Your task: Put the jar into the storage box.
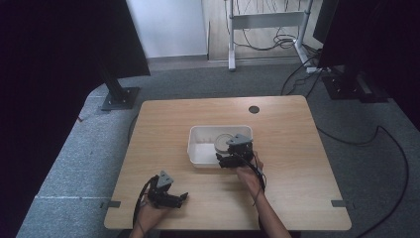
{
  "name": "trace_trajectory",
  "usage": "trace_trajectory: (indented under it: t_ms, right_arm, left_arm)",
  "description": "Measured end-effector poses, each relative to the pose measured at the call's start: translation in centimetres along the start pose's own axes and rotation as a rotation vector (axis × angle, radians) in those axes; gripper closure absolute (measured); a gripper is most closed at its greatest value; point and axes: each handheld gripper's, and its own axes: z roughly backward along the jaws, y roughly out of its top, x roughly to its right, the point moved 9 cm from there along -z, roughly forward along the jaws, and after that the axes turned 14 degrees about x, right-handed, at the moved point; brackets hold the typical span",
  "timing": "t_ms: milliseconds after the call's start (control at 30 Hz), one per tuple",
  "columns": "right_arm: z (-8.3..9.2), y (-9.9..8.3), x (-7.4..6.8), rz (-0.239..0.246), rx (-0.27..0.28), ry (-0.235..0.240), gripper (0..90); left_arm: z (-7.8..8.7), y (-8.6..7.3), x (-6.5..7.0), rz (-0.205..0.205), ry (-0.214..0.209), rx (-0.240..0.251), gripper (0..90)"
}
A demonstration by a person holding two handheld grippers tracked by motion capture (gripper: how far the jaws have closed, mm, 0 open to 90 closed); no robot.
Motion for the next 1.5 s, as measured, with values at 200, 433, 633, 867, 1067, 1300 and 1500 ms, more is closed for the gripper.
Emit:
trace_trajectory:
  t_ms: [200, 433, 633, 867, 1067, 1300, 1500]
  right_arm:
    - [-0.9, -0.6, 0.0, 0.001, -0.017, -0.012, 9.2]
    - [-1.7, -1.0, -0.2, 0.004, -0.036, -0.016, 9.1]
    - [-2.3, -1.4, -0.3, 0.006, -0.054, -0.017, 9.2]
    - [-2.5, -1.8, -0.2, 0.0, -0.07, -0.022, 9.1]
    - [-2.3, -2.0, 0.0, -0.031, -0.104, -0.004, 9.0]
    - [-2.3, -2.0, -0.1, -0.038, -0.107, -0.011, 8.7]
    - [-2.3, -2.0, -0.2, -0.043, -0.108, -0.002, 2.6]
  left_arm:
    - [0.0, 0.0, 0.0, 0.0, 0.0, 0.0, 1.7]
    - [0.0, 0.0, 0.0, 0.0, 0.0, 0.0, 1.7]
    - [0.0, 0.0, 0.0, 0.0, 0.0, 0.0, 1.7]
    - [0.0, 0.0, 0.0, -0.001, 0.0, 0.0, 1.7]
    - [0.0, 0.0, 0.0, 0.0, 0.0, 0.0, 1.7]
    - [0.0, 0.0, 0.0, 0.0, 0.0, 0.0, 1.7]
    - [0.0, 0.0, 0.0, -0.001, 0.0, 0.0, 1.7]
